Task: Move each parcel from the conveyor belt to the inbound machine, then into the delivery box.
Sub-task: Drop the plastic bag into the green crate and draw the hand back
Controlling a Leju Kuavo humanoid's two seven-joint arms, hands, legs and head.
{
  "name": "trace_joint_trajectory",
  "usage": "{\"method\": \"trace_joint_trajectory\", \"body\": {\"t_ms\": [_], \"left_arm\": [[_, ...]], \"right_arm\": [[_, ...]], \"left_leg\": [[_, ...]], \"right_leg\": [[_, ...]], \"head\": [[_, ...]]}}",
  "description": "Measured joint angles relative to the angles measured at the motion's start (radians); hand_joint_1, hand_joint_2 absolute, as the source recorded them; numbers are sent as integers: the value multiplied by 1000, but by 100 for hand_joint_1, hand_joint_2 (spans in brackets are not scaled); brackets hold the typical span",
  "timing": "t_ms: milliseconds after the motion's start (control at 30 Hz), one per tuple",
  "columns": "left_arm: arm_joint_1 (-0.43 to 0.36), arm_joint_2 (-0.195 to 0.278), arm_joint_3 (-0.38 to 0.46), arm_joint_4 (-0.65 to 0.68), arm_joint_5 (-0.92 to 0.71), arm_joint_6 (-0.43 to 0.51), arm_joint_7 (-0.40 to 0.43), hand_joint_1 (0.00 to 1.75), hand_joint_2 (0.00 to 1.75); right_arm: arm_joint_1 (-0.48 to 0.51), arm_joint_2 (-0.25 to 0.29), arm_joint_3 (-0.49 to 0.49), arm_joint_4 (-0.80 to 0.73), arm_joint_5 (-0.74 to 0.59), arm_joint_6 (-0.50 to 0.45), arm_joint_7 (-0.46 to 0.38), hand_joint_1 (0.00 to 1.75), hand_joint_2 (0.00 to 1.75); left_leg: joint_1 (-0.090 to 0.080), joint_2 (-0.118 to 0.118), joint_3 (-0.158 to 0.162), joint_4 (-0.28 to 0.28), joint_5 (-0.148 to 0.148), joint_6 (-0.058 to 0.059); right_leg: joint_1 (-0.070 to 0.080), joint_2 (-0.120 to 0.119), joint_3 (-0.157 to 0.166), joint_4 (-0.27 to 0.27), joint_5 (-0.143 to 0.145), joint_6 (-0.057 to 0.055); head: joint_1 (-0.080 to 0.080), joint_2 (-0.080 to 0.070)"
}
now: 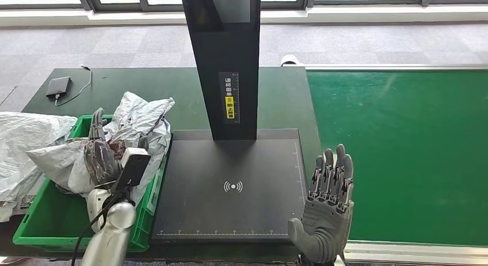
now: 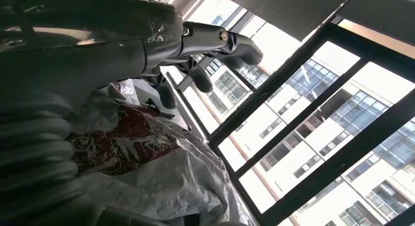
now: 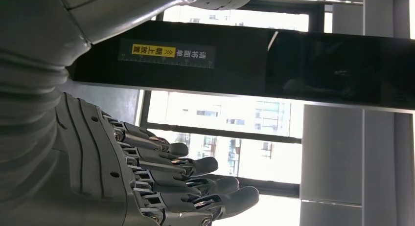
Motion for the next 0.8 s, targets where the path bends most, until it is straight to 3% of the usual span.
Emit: {"method": "trace_joint_trajectory", "body": {"t_ms": [167, 367, 633, 767, 800], "left_arm": [[34, -11, 17, -59, 35, 42, -29, 0, 0], [97, -65, 94, -179, 127, 51, -177, 0, 0], [154, -109, 152, -259, 185, 51, -237, 0, 0], [205, -108, 120, -349, 465, -43, -285, 0, 0], [218, -101, 91, -377, 555, -100, -290, 0, 0]], "right_arm": [[0, 0, 0, 1, -1, 0, 0, 0, 175], [0, 0, 0, 7, -11, 0, 0, 0, 175], [-2, 0, 0, 12, -12, 0, 0, 0, 175], [2, 0, 0, 15, -17, 0, 0, 0, 0], [6, 0, 0, 14, -16, 0, 0, 0, 0]], "left_leg": [[0, 2, 0, 0, -1, 0], [0, 2, 2, 0, -2, 0], [0, 2, 1, 0, -2, 0], [1, 4, 2, 2, -1, -1], [2, 3, 1, 2, -1, -1]], "right_leg": [[0, 2, -1, 0, -1, 0], [0, 2, -2, 0, -2, 1], [1, 2, -4, 0, -2, 1], [4, 3, -9, 0, 0, 0], [4, 3, -10, 0, 0, 0]], "head": [[0, 0], [0, 0], [0, 0], [0, 0], [0, 0]]}}
